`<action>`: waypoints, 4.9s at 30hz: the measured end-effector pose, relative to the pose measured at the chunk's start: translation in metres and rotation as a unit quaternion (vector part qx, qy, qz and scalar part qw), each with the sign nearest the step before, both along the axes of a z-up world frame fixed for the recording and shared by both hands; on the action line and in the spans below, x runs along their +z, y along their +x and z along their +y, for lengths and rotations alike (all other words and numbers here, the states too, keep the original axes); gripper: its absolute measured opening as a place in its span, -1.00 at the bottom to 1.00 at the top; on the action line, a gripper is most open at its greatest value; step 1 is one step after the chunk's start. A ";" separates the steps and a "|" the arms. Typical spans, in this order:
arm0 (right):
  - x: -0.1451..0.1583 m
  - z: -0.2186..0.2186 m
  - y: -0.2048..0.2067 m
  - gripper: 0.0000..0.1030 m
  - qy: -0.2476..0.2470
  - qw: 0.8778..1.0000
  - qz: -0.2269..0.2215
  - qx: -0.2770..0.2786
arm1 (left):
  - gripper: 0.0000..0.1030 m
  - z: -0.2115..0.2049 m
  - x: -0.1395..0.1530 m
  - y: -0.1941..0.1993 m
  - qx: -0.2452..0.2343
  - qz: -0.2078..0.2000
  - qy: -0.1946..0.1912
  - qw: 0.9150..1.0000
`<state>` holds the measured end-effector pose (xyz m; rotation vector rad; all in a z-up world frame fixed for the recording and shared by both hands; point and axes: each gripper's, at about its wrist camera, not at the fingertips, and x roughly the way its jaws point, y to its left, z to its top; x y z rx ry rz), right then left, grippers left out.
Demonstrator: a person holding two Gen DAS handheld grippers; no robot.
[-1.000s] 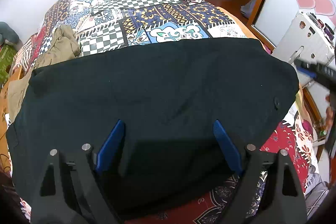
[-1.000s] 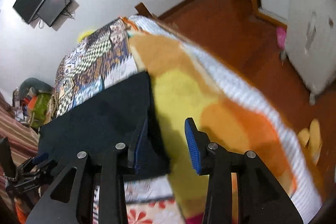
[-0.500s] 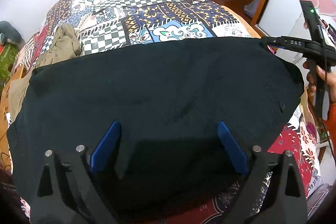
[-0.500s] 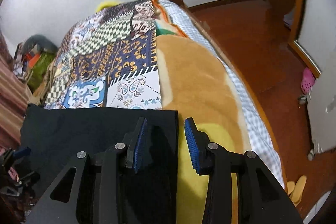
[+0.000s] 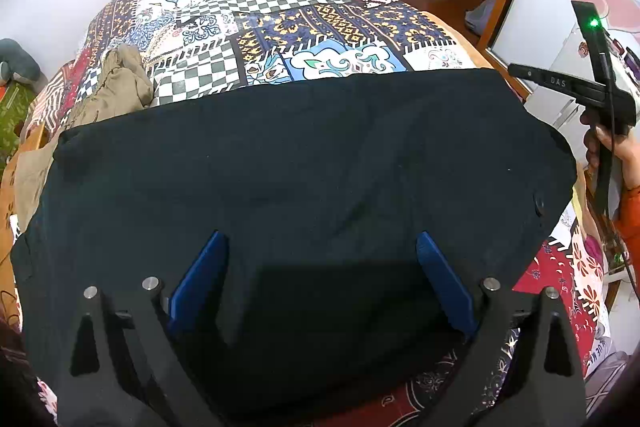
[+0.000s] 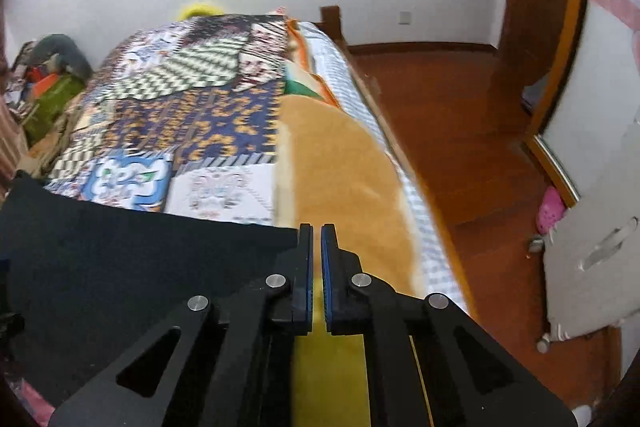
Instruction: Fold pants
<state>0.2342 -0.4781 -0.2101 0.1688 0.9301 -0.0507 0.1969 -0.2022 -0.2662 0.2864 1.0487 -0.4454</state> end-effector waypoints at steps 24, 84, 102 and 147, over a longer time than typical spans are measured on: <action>-0.014 0.049 -0.132 0.06 0.246 0.964 0.077 -0.065 | 0.89 0.004 0.000 -0.006 0.004 -0.012 -0.010 1.000; 0.067 0.346 -0.003 -0.80 0.153 0.938 0.003 0.310 | 0.88 0.255 0.072 -0.031 0.240 -0.125 -0.083 0.959; 0.079 0.330 -0.023 0.00 0.113 0.935 0.022 0.335 | 0.88 0.218 0.080 -0.008 0.200 -0.128 -0.068 0.969; 0.088 0.238 -0.043 0.01 0.060 0.966 -0.013 0.250 | 0.88 0.281 0.050 -0.055 0.281 -0.076 -0.035 0.956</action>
